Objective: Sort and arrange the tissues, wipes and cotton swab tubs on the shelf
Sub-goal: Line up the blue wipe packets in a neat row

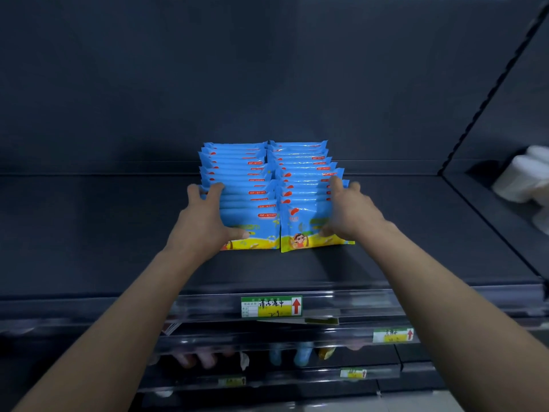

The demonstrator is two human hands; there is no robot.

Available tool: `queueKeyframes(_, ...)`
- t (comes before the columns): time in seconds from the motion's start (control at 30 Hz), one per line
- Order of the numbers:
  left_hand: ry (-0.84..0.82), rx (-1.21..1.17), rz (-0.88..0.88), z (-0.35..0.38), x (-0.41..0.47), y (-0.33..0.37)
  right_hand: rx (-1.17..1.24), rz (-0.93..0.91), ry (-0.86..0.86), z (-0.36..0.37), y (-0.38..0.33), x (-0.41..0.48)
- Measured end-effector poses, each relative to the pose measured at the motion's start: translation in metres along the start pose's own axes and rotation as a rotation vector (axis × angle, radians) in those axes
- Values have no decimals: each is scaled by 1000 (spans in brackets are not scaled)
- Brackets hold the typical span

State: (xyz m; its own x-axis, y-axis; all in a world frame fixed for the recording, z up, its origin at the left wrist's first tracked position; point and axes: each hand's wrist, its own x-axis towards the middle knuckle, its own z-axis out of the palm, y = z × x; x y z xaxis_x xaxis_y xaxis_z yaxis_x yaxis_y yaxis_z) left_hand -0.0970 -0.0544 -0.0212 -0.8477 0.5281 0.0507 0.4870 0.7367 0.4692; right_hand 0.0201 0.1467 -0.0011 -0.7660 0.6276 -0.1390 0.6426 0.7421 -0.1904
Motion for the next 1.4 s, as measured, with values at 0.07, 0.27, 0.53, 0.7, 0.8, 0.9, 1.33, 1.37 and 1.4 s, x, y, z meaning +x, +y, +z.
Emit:
queueKeyframes(0.07,-6,-15,0,2,-1,-1,45,12,24,2,1,-1)
queueKeyframes(0.27,11,-42,9,3,-3,-5,113,37,96,13,1,-6)
queueKeyframes(0.53,58,-83,44,8,-11,-9,243,48,107,15,9,-13)
queueKeyframes(0.7,83,-105,54,10,-14,-13,366,69,108,22,15,-15)
queueKeyframes(0.8,79,-117,60,12,-15,-13,401,101,71,23,18,-18)
queueKeyframes(0.9,56,-166,36,12,-11,-16,434,112,58,23,19,-19)
queueKeyframes(1.33,-25,-254,79,9,-5,-28,538,172,95,34,17,-23)
queueKeyframes(1.37,-24,-260,79,9,-6,-28,547,173,97,35,18,-23)
queueKeyframes(1.4,-20,-266,80,9,-7,-28,550,176,102,36,19,-23)
